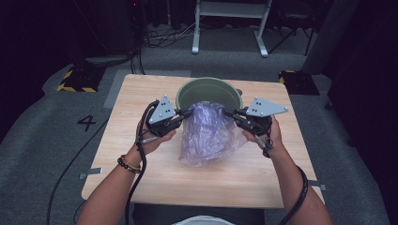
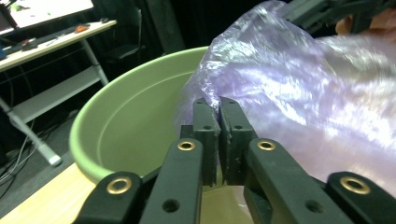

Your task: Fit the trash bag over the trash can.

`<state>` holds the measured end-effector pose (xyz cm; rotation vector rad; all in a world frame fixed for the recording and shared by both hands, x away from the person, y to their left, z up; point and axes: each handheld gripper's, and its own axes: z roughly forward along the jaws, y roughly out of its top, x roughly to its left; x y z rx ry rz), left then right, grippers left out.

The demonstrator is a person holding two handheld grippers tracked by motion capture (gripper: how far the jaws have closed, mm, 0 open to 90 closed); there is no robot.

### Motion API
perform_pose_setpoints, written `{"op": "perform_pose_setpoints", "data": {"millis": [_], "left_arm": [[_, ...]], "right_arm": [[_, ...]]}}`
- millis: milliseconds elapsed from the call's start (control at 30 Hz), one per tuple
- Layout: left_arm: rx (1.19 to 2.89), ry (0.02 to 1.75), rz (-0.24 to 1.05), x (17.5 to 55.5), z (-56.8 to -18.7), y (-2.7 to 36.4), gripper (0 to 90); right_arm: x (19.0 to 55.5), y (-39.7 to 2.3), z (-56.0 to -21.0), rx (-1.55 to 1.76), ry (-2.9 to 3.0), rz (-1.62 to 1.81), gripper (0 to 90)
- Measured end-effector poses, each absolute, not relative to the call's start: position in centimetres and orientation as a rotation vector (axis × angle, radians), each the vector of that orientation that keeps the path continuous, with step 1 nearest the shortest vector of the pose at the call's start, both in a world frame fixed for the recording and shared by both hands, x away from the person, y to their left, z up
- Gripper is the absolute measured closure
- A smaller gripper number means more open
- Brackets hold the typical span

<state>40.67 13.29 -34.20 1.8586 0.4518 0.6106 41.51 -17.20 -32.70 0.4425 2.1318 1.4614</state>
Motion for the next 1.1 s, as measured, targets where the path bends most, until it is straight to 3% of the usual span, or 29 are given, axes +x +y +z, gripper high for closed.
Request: {"op": "perform_pose_setpoints", "data": {"millis": [100, 167, 233, 333, 433, 567, 1100], "left_arm": [[1.841, 0.485, 0.622, 41.1, -34.2, 13.6, 77.0], [1.827, 0.508, 0.636, 41.2, -34.2, 13.8, 64.3], [1.795, 0.542, 0.632, 41.3, -34.1, 14.5, 59.0], [1.765, 0.559, 0.613, 41.2, -33.9, 15.2, 40.9], [1.742, 0.517, 0.555, 40.3, -33.8, 15.9, 29.4], [1.758, 0.416, 0.499, 38.4, -33.5, 16.0, 23.0], [1.834, 0.187, 0.41, 31.9, -31.9, 12.6, 17.7]], "right_arm": [[42.9, -16.8, -32.6, 0.507, 2.157, 1.427, 90.0], [43.7, -16.6, -32.7, 0.542, 2.174, 1.417, 90.0], [44.4, -16.6, -32.8, 0.587, 2.185, 1.409, 90.0], [45.2, -16.6, -33.1, 0.636, 2.204, 1.381, 90.0], [45.5, -16.9, -33.3, 0.661, 2.208, 1.373, 90.0], [45.5, -17.1, -33.3, 0.663, 2.207, 1.365, 90.0], [44.6, -17.2, -33.3, 0.635, 2.185, 1.32, 90.0]]}}
